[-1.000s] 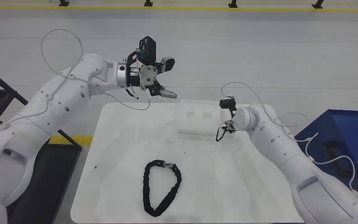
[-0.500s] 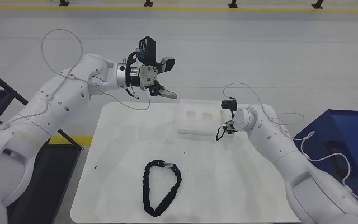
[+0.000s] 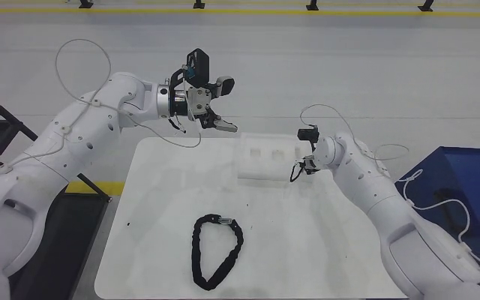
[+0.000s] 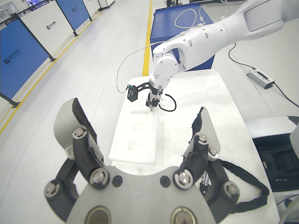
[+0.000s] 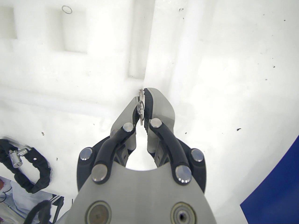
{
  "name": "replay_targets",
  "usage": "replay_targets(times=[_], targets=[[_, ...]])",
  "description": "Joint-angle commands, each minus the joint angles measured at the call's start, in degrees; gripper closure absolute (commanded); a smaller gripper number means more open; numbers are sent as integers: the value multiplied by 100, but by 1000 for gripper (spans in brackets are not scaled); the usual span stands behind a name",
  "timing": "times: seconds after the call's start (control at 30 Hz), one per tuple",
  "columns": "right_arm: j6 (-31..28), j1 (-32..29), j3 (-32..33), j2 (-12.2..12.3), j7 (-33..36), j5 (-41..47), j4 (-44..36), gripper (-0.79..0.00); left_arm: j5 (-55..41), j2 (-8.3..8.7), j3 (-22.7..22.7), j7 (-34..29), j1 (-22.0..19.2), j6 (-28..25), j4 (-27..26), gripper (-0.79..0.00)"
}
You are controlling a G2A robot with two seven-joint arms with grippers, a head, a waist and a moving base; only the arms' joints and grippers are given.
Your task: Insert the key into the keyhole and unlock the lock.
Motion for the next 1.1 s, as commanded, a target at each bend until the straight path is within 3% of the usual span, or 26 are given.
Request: replay_targets(times=[0.0, 0.2, 0.4, 0.73, 1.07], targets=[[-28, 12, 61, 35, 107, -17, -101, 0, -1, 0, 0, -1, 0, 0, 0, -785], [-153, -84, 363, 245, 411, -113, -733, 0, -1, 0, 0, -1, 0, 0, 0, -785], [-21, -439, 799, 569, 937, -418, -2066, 0, -1, 0, 0, -1, 0, 0, 0, -785], [-164, -1771, 2179, 1196, 1604, -681, -4882, 0, -1, 0, 0, -1, 0, 0, 0, -785], [-764, -3007, 3507, 1484, 1299, 267, -6424, 0, -1, 0, 0, -1, 0, 0, 0, -785]])
